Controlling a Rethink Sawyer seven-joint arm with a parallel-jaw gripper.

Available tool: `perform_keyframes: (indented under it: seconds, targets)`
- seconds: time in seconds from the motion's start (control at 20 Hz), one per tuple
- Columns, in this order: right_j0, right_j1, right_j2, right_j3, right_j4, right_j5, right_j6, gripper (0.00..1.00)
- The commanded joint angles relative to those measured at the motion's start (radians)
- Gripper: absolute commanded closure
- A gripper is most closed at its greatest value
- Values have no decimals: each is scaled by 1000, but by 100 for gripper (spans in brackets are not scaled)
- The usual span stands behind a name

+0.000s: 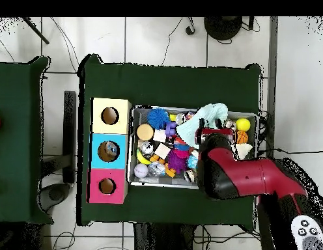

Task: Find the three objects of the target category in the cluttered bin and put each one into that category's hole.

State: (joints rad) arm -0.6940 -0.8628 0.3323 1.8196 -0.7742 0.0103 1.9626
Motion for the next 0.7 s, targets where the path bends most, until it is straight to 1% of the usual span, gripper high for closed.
perform_keyframes:
  seconds: [0.05, 0.15, 0.45, 0.7]
  targets:
    - [41, 6, 29, 48, 13, 129, 11, 0]
    - [41, 23, 31, 74, 46, 156, 30, 0]
    - [118, 41, -55, 101, 81, 117, 109, 0]
    - [175, 70, -130, 111, 108, 68, 150, 0]
